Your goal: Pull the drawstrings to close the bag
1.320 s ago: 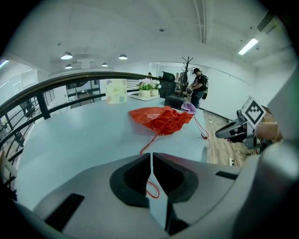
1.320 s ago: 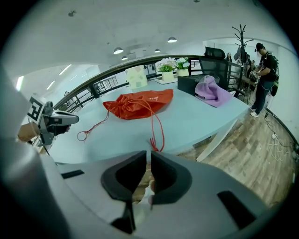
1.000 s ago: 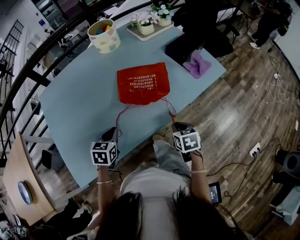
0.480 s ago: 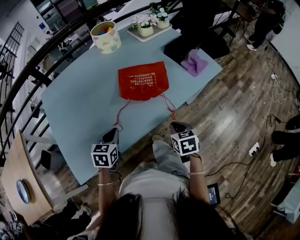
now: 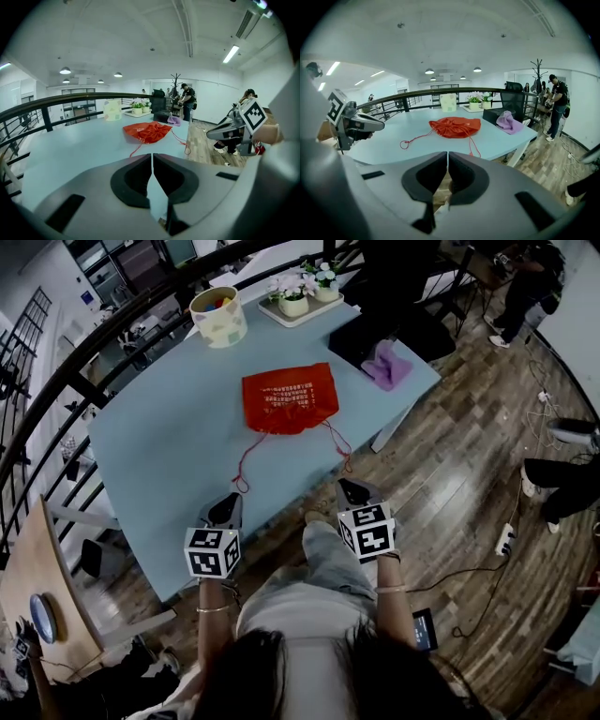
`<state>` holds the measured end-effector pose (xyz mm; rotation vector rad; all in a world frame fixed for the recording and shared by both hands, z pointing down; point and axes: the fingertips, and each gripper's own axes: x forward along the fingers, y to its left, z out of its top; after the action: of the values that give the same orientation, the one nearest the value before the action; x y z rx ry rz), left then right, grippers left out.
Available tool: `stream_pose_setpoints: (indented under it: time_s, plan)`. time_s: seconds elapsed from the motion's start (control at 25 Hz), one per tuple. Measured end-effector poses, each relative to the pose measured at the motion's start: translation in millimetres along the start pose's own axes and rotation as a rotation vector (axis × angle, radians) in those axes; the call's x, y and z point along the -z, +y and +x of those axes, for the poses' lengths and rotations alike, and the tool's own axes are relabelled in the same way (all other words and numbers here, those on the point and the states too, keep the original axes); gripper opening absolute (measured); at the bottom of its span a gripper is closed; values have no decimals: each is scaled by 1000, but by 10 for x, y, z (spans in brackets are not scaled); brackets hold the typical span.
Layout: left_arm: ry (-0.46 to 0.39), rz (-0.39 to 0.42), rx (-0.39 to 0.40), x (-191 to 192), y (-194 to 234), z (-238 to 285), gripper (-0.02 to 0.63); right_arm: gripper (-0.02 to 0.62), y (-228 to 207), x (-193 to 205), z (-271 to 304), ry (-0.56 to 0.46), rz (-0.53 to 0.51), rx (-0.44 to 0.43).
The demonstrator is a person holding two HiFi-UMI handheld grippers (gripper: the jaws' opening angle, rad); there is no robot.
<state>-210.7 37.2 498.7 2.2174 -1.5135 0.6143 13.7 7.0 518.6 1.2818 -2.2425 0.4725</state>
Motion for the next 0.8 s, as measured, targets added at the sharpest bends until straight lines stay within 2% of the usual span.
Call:
stream_pose_setpoints:
  time_s: [0.24,0.8]
  plan:
    - [-79,71,5,-179,-216,-267,23,28,182,-112,-195,-84,-53,14]
    - [-251,63,15,-554,-594,-771,21,26,496,-669,-766,-322,-214,46]
